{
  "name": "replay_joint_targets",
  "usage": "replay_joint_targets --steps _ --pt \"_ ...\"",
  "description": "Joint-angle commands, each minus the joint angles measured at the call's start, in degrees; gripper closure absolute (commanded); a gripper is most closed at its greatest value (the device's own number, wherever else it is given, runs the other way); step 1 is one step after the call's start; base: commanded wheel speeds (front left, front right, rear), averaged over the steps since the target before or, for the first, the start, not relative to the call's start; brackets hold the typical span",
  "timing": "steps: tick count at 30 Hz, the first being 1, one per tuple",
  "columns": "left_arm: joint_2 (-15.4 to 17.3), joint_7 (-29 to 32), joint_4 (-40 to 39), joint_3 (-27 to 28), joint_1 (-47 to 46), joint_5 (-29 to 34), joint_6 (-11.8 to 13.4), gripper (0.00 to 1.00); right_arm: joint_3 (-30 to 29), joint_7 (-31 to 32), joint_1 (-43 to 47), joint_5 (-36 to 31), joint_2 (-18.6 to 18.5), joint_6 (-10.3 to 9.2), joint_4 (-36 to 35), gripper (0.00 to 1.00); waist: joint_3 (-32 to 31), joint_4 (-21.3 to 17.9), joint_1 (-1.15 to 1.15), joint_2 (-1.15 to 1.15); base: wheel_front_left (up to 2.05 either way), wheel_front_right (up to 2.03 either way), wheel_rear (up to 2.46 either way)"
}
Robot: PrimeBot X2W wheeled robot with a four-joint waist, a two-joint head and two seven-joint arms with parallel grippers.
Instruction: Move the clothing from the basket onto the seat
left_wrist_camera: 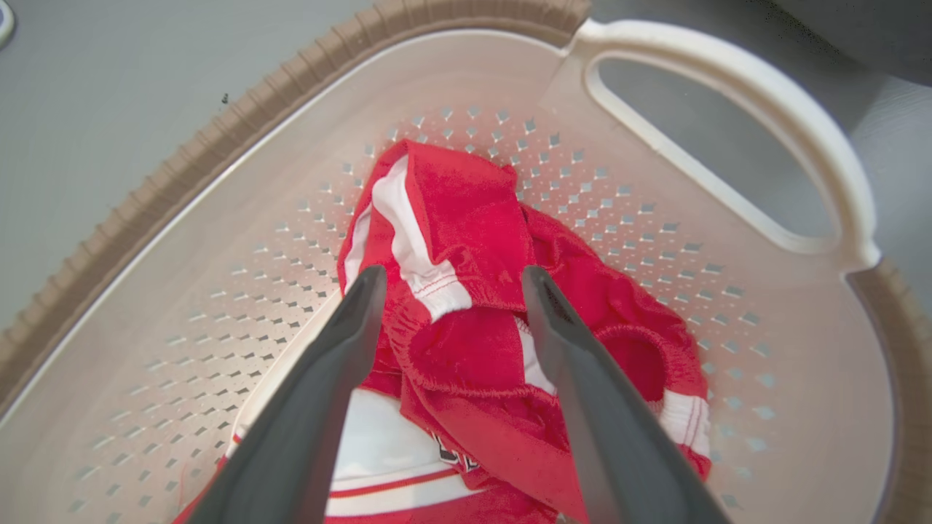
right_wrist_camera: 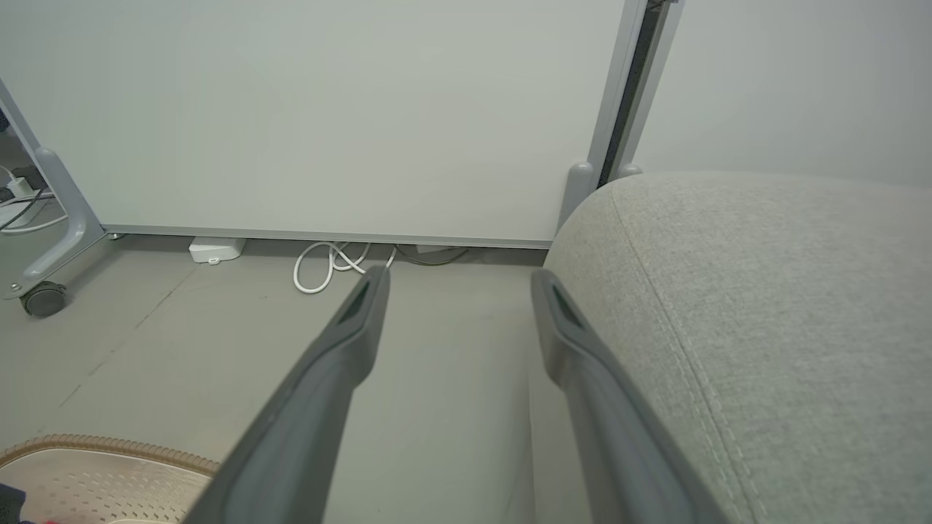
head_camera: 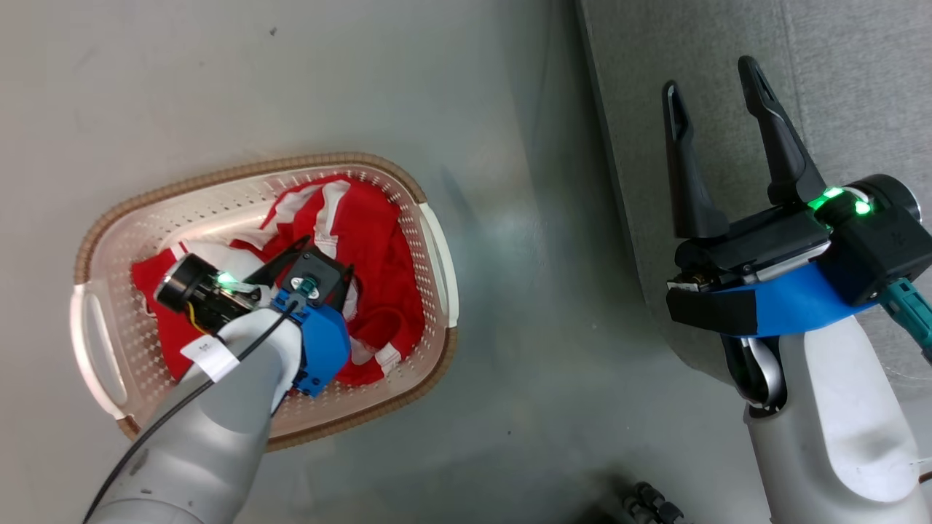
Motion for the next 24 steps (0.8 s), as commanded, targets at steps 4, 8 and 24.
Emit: replay_joint_targets --steps 4,8,24 --pt "1.6 1.8 1.6 -0.8 -2.9 0.6 0.4 0.00 0.5 -0.2 -1.8 -0.1 -0.1 0.11 -1.3 0.00 4.2 -1.0 -0.01 0.00 0.00 0.00 0.00" --pt "3.0 3.3 2.3 -1.2 -4.4 0.7 1.2 0.00 1.1 -0.2 -2.4 0.3 -0.1 0.11 -2.6 0.00 6.7 -1.7 -0.01 0.00 0.00 0.00 0.00" --pt "5.6 7.0 3.0 -3.0 -11.9 0.8 2.7 0.68 1.1 -0.2 -3.0 1.5 -0.1 0.07 -6.7 0.00 15.0 -3.7 -0.01 0.00 0.00 0.00 0.00"
